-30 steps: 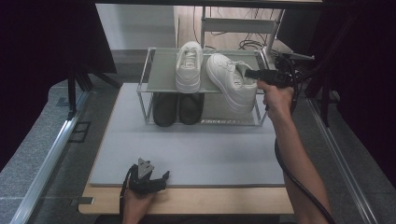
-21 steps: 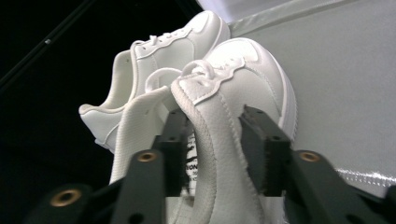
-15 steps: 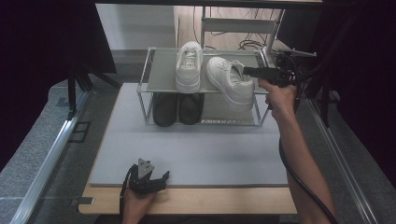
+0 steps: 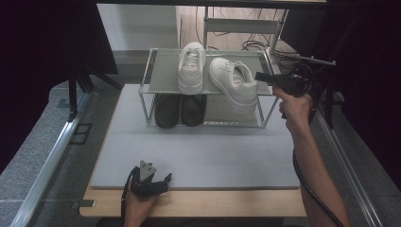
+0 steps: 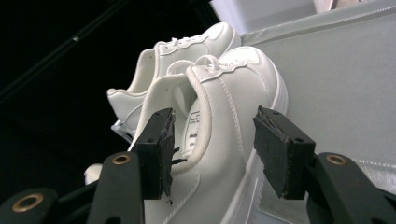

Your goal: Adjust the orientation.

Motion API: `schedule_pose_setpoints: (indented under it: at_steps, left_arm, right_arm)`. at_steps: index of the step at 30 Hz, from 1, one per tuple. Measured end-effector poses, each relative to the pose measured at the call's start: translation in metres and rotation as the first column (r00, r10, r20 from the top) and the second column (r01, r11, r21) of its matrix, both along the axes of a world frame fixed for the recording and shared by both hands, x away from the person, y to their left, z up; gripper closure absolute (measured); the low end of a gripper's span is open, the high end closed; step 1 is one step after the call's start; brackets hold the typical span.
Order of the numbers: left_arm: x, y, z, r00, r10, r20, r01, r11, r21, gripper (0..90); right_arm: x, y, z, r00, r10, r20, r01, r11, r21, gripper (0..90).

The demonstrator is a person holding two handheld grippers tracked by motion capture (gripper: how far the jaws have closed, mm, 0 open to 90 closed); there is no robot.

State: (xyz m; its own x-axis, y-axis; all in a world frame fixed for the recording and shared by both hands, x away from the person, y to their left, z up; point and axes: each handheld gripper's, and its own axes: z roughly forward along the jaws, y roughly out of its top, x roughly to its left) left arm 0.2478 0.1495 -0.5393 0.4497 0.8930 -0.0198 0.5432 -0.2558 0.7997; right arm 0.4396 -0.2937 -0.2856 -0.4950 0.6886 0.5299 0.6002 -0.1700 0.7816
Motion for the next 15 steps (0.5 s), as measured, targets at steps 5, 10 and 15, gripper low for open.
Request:
schedule_pose_setpoints:
  at_steps: [5, 10, 15]
  left_arm:
    - [0.000, 0.000, 0.000, 1.0000, 0.000, 0.000, 0.000, 1.0000, 0.000, 14.9]
    - [0.000, 0.000, 0.000, 1.0000, 0.000, 0.000, 0.000, 1.0000, 0.000, 14.9]
    - [0.000, 0.000, 0.000, 1.0000, 0.000, 0.000, 0.000, 1.0000, 0.000, 14.9]
  right_arm:
    - [-0.011, -0.008, -0.004, 0.9998, -0.012, 0.018, 0.012, 0.9998, -0.019, 48.3]
    - [-0.024, -0.015, -0.010, 0.9987, -0.022, 0.045, 0.025, 0.9985, -0.048, 51.4]
    - [-0.037, -0.022, -0.016, 0.9978, -0.023, 0.063, 0.027, 0.9978, -0.061, 54.2]
